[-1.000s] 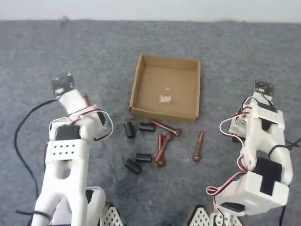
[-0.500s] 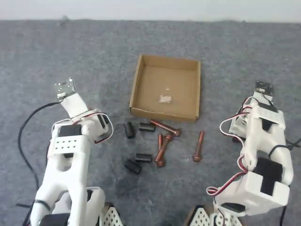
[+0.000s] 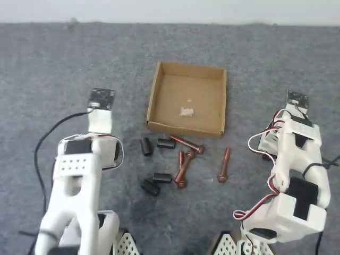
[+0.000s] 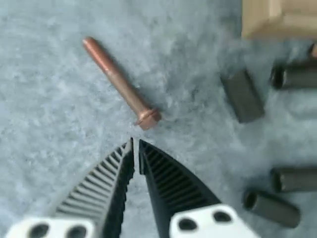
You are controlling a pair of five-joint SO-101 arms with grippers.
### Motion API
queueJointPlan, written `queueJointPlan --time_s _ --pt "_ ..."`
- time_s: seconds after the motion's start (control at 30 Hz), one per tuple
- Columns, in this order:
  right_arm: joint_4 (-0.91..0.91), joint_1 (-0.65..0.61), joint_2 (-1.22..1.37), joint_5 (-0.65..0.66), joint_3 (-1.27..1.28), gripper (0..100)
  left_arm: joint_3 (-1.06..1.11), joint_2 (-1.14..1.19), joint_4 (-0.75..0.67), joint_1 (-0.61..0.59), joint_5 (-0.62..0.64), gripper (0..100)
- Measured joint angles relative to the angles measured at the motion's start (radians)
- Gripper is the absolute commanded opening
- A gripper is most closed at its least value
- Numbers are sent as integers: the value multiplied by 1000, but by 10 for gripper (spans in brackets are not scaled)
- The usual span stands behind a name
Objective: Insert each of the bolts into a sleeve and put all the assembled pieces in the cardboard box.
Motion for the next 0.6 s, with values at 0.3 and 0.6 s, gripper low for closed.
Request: queueJointPlan --time_s 0.3,0.6 --pt "0 0 0 2 0 6 -153 391 -35 -2 -199 10" --pt "0 0 0 6 0 6 -296 603 -81 2 -264 11"
